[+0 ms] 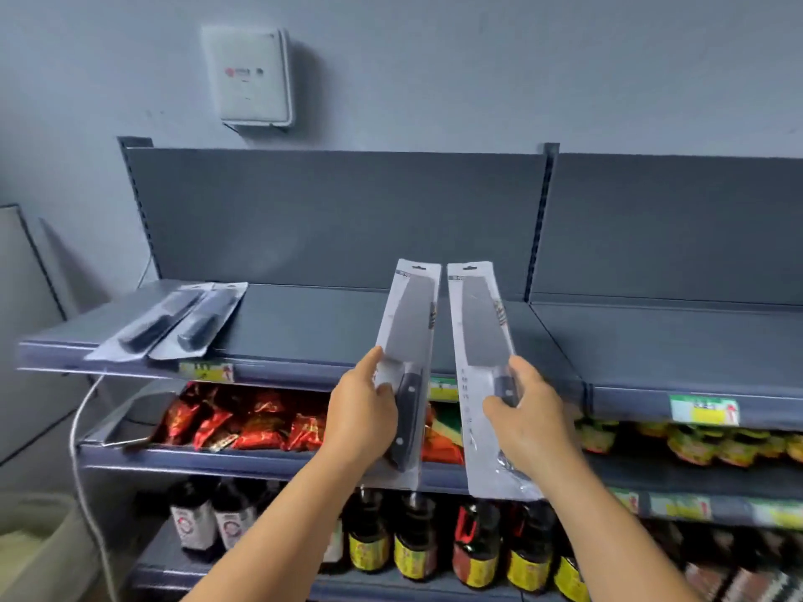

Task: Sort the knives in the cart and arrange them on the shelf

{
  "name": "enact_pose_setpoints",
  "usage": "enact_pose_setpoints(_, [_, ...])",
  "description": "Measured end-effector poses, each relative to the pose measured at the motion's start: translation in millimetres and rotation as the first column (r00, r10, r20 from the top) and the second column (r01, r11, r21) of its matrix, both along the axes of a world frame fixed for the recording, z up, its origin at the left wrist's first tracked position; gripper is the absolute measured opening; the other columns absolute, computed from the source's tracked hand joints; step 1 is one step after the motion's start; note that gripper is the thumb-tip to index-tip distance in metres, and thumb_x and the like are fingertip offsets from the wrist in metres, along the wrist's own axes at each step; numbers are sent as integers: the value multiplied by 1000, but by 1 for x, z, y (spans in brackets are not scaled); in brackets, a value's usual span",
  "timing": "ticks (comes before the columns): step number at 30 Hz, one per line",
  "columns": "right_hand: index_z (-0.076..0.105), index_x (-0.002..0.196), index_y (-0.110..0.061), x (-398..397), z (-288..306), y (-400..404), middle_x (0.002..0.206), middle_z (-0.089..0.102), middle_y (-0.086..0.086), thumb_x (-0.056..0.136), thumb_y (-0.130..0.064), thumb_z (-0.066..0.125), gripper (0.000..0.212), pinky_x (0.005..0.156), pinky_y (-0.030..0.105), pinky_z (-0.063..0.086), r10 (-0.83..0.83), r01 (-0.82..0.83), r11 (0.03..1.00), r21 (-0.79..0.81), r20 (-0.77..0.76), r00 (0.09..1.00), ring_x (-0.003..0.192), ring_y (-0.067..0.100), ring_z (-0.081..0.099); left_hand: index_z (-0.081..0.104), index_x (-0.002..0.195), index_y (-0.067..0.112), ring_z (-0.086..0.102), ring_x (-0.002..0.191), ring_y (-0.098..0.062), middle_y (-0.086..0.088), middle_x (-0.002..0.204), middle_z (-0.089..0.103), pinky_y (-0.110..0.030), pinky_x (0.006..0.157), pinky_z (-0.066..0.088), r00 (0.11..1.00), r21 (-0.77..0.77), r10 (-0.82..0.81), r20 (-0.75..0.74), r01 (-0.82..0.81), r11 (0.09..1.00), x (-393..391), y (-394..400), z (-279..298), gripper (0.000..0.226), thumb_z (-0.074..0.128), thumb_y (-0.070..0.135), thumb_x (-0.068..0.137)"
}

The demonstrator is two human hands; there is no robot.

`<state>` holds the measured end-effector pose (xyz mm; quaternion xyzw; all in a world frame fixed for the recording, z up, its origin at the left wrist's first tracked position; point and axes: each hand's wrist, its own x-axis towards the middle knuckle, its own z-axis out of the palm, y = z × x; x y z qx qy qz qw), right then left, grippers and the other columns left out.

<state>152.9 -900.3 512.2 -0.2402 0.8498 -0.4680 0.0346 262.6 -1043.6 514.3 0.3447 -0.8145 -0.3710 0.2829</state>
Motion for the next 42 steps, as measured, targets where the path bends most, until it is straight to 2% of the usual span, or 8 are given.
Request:
enact_pose_setpoints(3, [32,144,-32,10,2,-77,127,56,1,87,-23,50,61,70,35,52,47,-47,998,28,24,999,88,28,60,32,147,26,53,111,-25,-9,140,44,-27,89,40,998,-6,47,39,-47,999,17,-69,7,50,37,13,99])
enact_pose_setpoints(8, [38,139,-26,22,9,-188,120,56,4,87,-20,48,54,63,28,45,85,-87,994,59,38,996,86,28,59,39,143,24,55,61,-9,-12,132,48,-27,76,45,993,-34,74,91,-72,997,32,-169,17,48,44,30,96])
enact_pose_setpoints(16, [48,118,-19,25,9,-296,115,53,7,88,-18,48,30,47,22,32,140,-152,974,167,82,987,71,19,52,49,133,15,59,87,-19,-4,139,25,-26,83,43,959,-45,69,275,-59,997,38,-242,22,63,68,45,80])
enact_pose_setpoints(21, [48,125,-14,27,2,-328,135,38,10,92,-19,47,34,83,34,48,162,-174,907,383,64,985,106,29,49,64,111,21,37,119,-32,-6,128,43,-38,97,37,834,-330,162,528,26,944,28,-266,15,34,52,43,88])
enact_pose_setpoints(27, [48,125,-8,24,8,-338,144,33,6,91,-16,39,36,97,36,41,278,-214,788,578,-23,960,126,32,36,59,88,15,57,88,-28,-6,92,66,-33,74,33,814,-333,104,572,114,936,17,-274,11,16,45,21,89])
enact_pose_setpoints(32, [43,104,-19,26,11,-332,139,39,7,91,-20,37,14,99,37,41,282,-238,802,548,4,959,124,32,37,58,93,12,59,84,-28,-7,91,66,-32,70,44,825,-350,96,557,129,928,18,-274,12,20,41,24,92])
enact_pose_setpoints(36, [31,146,-21,31,15,-317,154,26,-2,97,-29,36,49,110,40,33,291,-246,842,480,-21,956,137,26,32,52,103,12,56,90,-27,-7,95,62,-34,73,42,865,-428,68,497,176,886,25,-261,20,23,39,31,97])
enact_pose_setpoints(42, [32,144,-17,43,29,-265,154,27,-3,101,-34,35,47,109,38,29,233,-147,899,412,-166,958,137,24,31,46,131,12,49,117,-28,-8,125,57,-36,92,40,906,-504,-32,422,264,822,27,-212,30,40,40,35,99])
